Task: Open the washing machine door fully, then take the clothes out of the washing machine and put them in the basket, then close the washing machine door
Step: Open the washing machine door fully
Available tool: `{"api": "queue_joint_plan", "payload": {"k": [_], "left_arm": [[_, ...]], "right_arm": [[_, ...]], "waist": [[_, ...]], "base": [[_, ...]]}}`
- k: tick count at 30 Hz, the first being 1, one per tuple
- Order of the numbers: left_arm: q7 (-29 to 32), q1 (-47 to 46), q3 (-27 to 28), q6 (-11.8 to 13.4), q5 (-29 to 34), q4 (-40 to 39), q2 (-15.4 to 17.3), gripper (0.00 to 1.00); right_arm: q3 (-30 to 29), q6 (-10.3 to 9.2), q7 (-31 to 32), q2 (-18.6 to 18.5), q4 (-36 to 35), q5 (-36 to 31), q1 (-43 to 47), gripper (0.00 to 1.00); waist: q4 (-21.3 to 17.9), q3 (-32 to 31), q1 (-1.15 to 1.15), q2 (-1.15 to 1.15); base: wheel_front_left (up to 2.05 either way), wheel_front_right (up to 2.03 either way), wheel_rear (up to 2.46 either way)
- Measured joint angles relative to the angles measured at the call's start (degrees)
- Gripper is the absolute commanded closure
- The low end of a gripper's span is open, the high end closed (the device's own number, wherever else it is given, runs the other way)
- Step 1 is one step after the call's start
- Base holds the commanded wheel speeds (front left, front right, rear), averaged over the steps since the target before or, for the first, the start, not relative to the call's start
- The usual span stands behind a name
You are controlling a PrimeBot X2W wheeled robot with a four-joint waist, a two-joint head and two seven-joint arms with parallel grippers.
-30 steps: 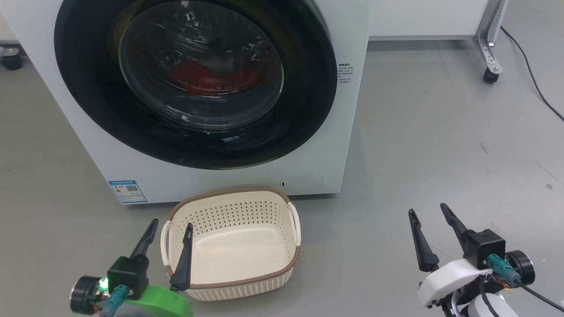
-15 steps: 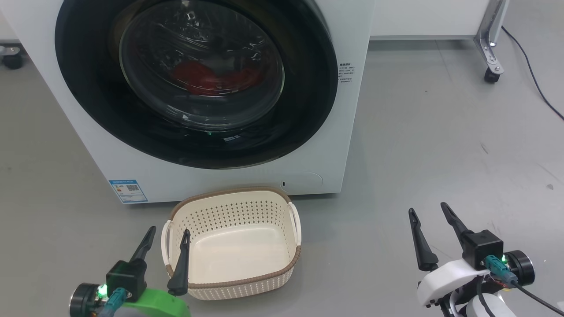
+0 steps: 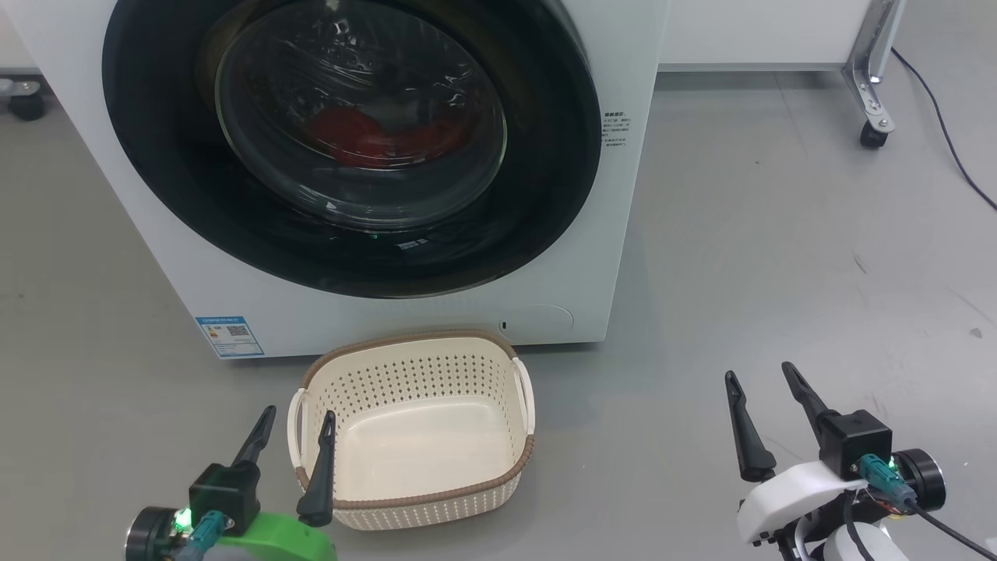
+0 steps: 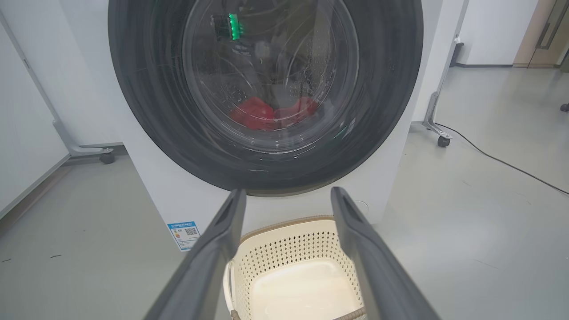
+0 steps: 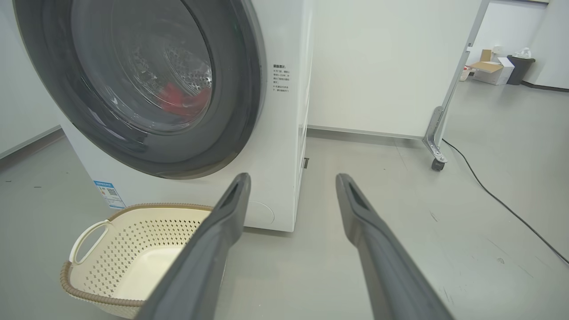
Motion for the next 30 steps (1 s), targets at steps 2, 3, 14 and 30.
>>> {"api": "queue_joint_plan", "payload": {"k": [2,3,14,30], "left_arm": [[0.0,0.0,0.0,0.0,0.0,0.1,0.0,0.0],[0.0,0.0,0.0,0.0,0.0,0.1,0.0,0.0],[0.0,0.0,0.1,-0.1,0.4,0.4,-0.2,0.0],[0.0,-1.1,0.4,-0.6,1.0,-1.9,-0.6,0.0]], "right_arm": [[-0.2,0.0,0.0,0.2,0.0,-0.1,0.0,1.0],[-0.4,0.02,0.0,0.3,-0.1,-0.1,0.0,1.0],[-1.5,1.72,0.0,1.3,0.0,0.0,0.1,1.0],[-10.5,8.73,0.1,6.5,1.4,23.8,-0.7,1.0]], "waist": [[0.0,0.0,0.0,0.0],[0.0,0.0,0.0,0.0],[0.2,0.0,0.0,0.0],[0.8,3.3,0.0,0.0]], "base": [[0.0,0.0,0.0],[0.0,0.0,0.0],[0.0,0.0,0.0],[0.0,0.0,0.0]]}}
